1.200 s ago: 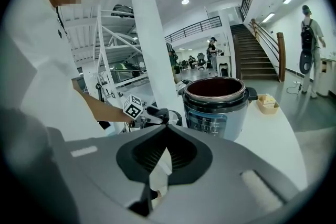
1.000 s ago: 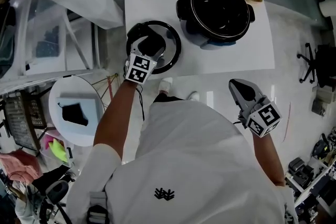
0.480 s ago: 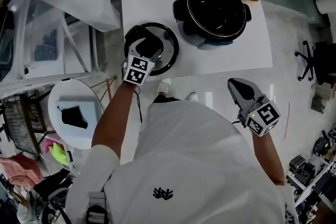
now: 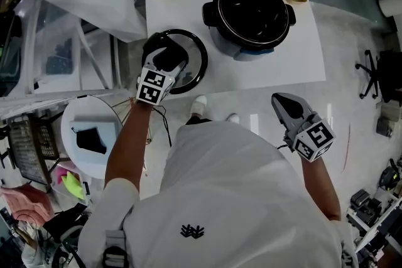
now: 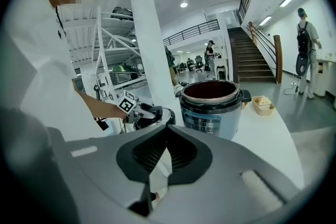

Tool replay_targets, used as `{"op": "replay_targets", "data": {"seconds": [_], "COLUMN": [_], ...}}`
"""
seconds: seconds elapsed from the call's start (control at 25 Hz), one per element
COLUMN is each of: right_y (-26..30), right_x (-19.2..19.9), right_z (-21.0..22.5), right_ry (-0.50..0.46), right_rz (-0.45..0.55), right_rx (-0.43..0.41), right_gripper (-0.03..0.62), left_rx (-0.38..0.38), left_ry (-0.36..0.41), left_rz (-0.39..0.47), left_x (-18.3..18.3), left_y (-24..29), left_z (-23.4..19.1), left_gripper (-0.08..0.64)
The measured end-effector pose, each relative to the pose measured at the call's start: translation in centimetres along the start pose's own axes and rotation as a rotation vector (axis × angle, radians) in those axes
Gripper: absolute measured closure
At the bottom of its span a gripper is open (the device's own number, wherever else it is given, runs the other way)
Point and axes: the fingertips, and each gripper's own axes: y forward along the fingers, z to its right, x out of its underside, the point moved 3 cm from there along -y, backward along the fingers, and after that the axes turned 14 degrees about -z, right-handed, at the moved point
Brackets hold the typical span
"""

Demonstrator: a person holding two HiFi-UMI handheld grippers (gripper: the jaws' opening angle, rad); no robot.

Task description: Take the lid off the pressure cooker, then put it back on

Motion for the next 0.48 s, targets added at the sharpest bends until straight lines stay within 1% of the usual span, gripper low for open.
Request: {"op": "replay_targets", "data": {"seconds": [0.48], "right_y": [-0.3], "right_x": [0.1], "right_z": [0.0], "right_ry": [-0.029], "right_rz": [0.048], "right_rx": [-0.05], "right_gripper": [0.578], "left_rx": [0.007], "left_ry": [0.049], "left_rz": [0.047], "left_x": [-3.8], "left_y": [-7.7], "left_z": [-1.6], "left_gripper": [0.273]}}
